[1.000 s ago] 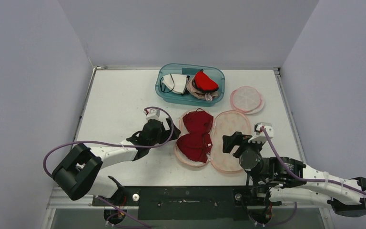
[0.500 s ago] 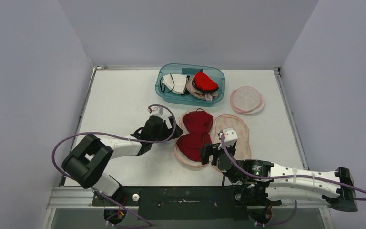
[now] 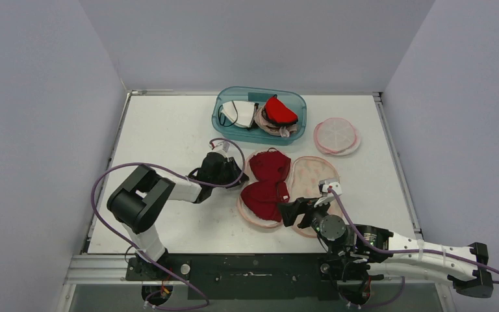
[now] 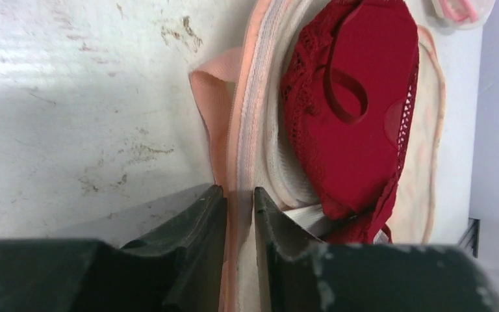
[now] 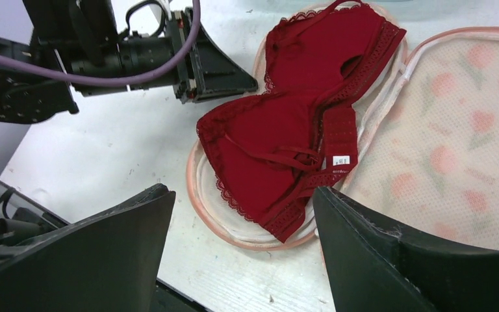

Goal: Unzip the laundry bag and remove the bra
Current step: Open the laundry bag at the center of the board.

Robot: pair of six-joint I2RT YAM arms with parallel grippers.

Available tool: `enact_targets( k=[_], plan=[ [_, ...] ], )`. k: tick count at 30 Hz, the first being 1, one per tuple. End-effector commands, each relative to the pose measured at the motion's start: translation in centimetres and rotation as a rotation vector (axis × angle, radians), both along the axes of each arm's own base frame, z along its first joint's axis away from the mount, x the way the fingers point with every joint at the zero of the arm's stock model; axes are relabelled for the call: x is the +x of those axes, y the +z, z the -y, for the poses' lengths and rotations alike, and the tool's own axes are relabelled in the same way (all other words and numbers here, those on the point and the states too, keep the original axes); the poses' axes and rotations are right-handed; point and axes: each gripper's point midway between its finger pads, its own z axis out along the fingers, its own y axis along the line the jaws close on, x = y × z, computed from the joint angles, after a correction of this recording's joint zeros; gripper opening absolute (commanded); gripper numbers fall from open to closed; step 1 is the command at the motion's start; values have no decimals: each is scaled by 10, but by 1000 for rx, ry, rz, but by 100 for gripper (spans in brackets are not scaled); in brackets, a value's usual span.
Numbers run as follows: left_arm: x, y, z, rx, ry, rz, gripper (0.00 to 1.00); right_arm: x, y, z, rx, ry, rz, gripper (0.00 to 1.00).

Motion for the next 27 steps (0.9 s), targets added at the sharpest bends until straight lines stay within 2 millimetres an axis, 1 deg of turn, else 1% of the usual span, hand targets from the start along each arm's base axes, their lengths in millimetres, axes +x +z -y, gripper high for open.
enact_targets(
  k=[1,2,5,7,9,11,14,16,17,19,20,21,22,24,27],
  plan=[
    [0,6,8,-66,-36,40,7,3,-4,11,11,-48,2,80],
    [-2,5,7,-69,-34,36,0,3,-5,11,9,-53,3,80],
    [-6,5,0,-86,6,41,0,6,-11,12,-9,-67,7,80],
    [-11,6,-11,-103,64,39,0,10,-20,15,-25,-100,14,80],
    [-19,2,-27,-108,138,29,0,14,-27,20,-31,-147,16,80],
    [-27,-1,-47,-116,241,11,0,16,-30,19,-15,-164,15,80],
    [-43,-9,-71,-146,381,-18,0,16,-26,3,15,-110,24,81],
    [-54,-14,-80,-178,450,-27,0,14,-25,-13,0,-29,28,81],
    [-61,-16,-82,-196,481,-30,0,14,-23,-23,1,7,19,82],
    [-70,-18,-84,-226,536,-32,0,19,-30,-37,-26,53,-38,82],
    [-73,-18,-82,-240,550,-34,0,26,-36,-41,-30,71,-74,82],
    [-73,-17,-80,-252,561,-33,0,37,-39,-42,-6,83,-109,82],
    [-75,-17,-77,-263,564,-35,0,40,-42,-47,25,122,-143,82],
    [-72,-12,-70,-284,557,-26,0,45,-35,-54,112,204,-175,81],
    [-69,-12,-65,-267,544,-28,0,59,-15,-54,191,233,-136,81]
  ],
)
